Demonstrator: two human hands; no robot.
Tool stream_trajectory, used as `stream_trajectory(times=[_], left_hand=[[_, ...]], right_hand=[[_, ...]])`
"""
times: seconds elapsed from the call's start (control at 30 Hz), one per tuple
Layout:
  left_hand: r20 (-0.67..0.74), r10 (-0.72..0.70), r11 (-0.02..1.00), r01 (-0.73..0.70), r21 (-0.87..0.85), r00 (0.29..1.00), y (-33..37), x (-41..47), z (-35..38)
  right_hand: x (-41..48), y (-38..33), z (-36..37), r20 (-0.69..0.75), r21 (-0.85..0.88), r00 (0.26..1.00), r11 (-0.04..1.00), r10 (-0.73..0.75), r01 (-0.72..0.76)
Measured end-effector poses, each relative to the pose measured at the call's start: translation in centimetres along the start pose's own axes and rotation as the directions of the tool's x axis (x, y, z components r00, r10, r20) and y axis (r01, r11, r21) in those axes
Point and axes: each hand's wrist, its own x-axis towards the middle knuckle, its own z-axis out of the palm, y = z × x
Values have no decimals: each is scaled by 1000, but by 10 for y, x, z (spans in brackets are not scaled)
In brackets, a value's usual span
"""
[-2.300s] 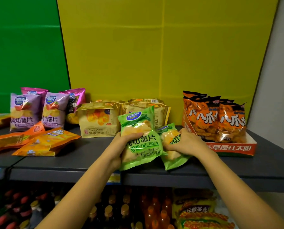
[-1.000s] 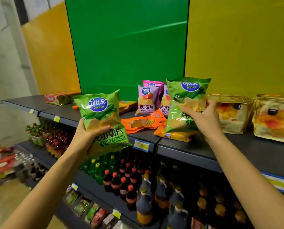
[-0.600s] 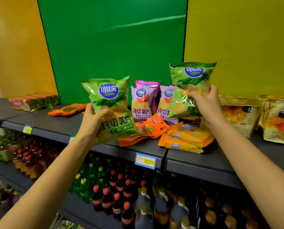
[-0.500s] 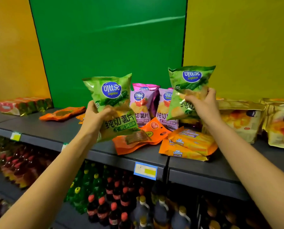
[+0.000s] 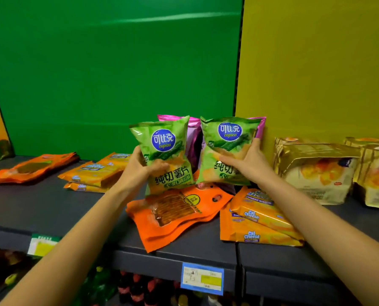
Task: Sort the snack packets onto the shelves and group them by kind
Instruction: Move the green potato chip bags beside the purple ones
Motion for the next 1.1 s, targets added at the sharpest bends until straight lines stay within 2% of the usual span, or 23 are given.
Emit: stream_trajectory(times=[0.2,0.37,0.6,0.93,1.1], left_hand=[[164,-86,993,97,-64,983,-15,12,-9],[234,-100,995,104,-2,967,-13,14,-15],[215,-82,993,61,102,973,-7,15,-7],[168,-66,972,25,235,984,-4,10,-12],[114,17,969,-44,243,993,-2,8,-15]], right_hand=[[-4,-4,8,72,-180,997,984,27,-14],[-4,-6,11,129,-170,985,982,111,-89],[-6,-8,16,146,-39,967,978,207,-204],[-13,-7,20,123,-118,951,956,284,-270],[-10,-8,17,83,51,954,954,289,-294]])
